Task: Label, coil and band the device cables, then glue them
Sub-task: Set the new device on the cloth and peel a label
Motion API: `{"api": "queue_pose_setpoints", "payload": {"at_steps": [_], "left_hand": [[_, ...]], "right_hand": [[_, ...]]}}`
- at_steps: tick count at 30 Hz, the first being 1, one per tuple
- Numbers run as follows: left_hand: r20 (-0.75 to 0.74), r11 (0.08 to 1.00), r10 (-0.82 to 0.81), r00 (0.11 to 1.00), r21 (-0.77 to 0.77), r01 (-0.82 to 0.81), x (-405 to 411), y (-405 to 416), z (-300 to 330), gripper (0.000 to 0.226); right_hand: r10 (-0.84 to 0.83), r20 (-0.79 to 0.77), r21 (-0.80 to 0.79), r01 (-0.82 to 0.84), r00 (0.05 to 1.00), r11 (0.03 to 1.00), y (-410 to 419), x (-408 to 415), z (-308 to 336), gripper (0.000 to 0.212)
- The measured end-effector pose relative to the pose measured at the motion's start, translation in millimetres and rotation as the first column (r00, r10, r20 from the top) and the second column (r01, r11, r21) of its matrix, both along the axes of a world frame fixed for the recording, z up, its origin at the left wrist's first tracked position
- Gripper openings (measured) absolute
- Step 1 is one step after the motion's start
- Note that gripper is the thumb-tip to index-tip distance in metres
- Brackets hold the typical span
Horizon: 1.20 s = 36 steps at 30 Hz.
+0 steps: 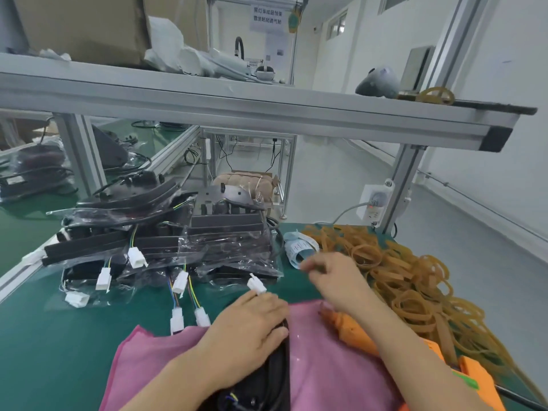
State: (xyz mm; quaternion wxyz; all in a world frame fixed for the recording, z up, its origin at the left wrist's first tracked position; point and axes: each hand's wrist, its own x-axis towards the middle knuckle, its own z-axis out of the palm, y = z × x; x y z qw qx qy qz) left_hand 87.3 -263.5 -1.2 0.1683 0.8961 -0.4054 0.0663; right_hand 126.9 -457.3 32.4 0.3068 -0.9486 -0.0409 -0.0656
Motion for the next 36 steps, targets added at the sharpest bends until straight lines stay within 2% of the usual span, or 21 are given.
{"api": "queue_pose_setpoints", "payload": {"at_steps": [2,4,6,8,10,12,14,17,19,21,23,25,27,29,31,34,36], "left_hand": [[0.045,0.996,0.053,0.998,0.071,-0.057,3.1,-0.9,-4.2,0.040],[-0.038,0.997,0.063,0.997,0.043,-0.062,4.2,0.4,-3.9,0.040],[-0.101,0.994,0.040,0.994,-0.102,-0.050,10.7,0.8,-12.4,0.040],[-0.150,0.981,0.074,0.986,-0.166,-0.099,14.8,1.2,-11.6,0.039],[-0.207,0.966,0.097,0.974,-0.214,-0.142,14.9,-0.4,-5.6,0.036],[-0.178,0.957,0.086,0.980,-0.260,-0.131,15.9,-4.4,3.9,0.031],[-0.138,0.927,0.090,0.986,-0.351,-0.133,19.9,-10.4,9.4,0.027],[-0.208,0.830,0.123,0.970,-0.514,-0.215,29.2,-22.5,22.3,0.022],[-0.326,0.727,0.136,0.935,-0.609,-0.318,38.6,-31.6,29.7,0.022],[-0.461,0.674,0.166,0.872,-0.592,-0.441,48.4,-42.4,35.2,0.019],[-0.585,0.666,0.159,0.795,-0.531,-0.524,57.6,-55.0,36.5,0.023],[-0.710,0.659,0.083,0.699,-0.487,-0.573,61.2,-67.1,36.8,0.031],[-0.790,0.672,0.024,0.612,-0.441,-0.595,59.8,-75.7,36.5,0.027],[-0.853,0.660,-0.032,0.520,-0.409,-0.630,55.6,-77.8,33.8,0.016],[-0.893,0.638,-0.078,0.443,-0.386,-0.666,51.9,-75.0,28.6,0.019],[-0.905,0.576,-0.113,0.410,-0.396,-0.715,47.3,-68.8,25.8,0.017],[-0.889,0.521,-0.113,0.443,-0.432,-0.736,43.9,-66.5,27.3,0.018]], "right_hand": [[-0.143,0.113,-0.060,0.150,0.983,0.987,-9.0,39.3,-1.3,0.027],[-0.175,0.140,-0.123,0.192,0.975,0.974,-12.5,75.9,-5.9,0.026],[-0.161,0.107,-0.278,0.185,0.981,0.942,-10.4,105.4,-13.4,0.028],[-0.158,0.045,-0.414,0.162,0.986,0.896,-7.3,125.8,-23.9,0.034],[-0.199,-0.033,-0.432,0.166,0.979,0.887,-6.2,135.7,-33.2,0.036],[-0.238,-0.049,-0.403,0.199,0.970,0.893,-5.1,137.7,-39.1,0.031],[-0.260,0.038,-0.368,0.255,0.965,0.894,-7.2,133.7,-38.5,0.025],[-0.177,0.244,-0.263,0.241,0.954,0.934,-19.1,110.5,-34.1,0.034],[-0.122,0.366,-0.117,0.176,0.922,0.977,-27.2,87.1,-34.1,0.034],[-0.078,0.400,0.073,0.053,0.913,0.996,-32.0,62.5,-34.4,0.022],[-0.019,0.373,0.204,-0.063,0.928,0.977,-33.8,41.0,-33.7,0.013],[0.053,0.418,0.160,-0.131,0.907,0.978,-34.5,26.5,-30.8,0.017],[0.098,0.474,0.066,-0.146,0.875,0.987,-32.1,17.8,-29.9,0.025],[0.059,0.476,0.135,-0.139,0.878,0.981,-28.1,10.9,-28.4,0.025],[0.045,0.473,0.160,-0.136,0.880,0.978,-24.1,5.5,-27.1,0.023],[0.094,0.434,0.104,-0.154,0.896,0.983,-24.7,-2.0,-21.6,0.039],[0.029,0.365,0.217,-0.116,0.931,0.969,-30.5,-7.5,-14.8,0.051]]}}
